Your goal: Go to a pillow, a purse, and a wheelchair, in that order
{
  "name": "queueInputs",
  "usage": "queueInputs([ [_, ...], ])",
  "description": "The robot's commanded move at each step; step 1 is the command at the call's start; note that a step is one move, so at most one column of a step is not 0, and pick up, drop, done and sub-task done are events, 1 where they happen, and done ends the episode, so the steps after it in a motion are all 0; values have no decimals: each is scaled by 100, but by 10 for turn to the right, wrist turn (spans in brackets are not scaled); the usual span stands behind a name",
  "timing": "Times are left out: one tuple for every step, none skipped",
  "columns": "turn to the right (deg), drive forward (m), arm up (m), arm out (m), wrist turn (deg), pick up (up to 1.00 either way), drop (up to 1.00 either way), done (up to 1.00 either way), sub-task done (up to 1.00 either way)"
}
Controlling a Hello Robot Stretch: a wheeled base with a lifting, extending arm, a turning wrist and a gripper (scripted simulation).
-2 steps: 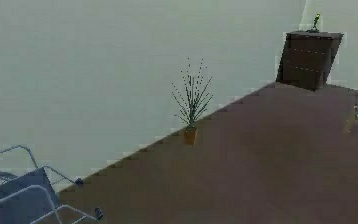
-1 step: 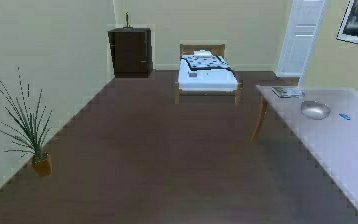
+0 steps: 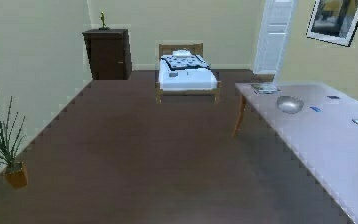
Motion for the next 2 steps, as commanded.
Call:
queueInputs([
  [0,100,0,0,0,0,0,0,0],
  [30,0,0,0,0,0,0,0,0],
])
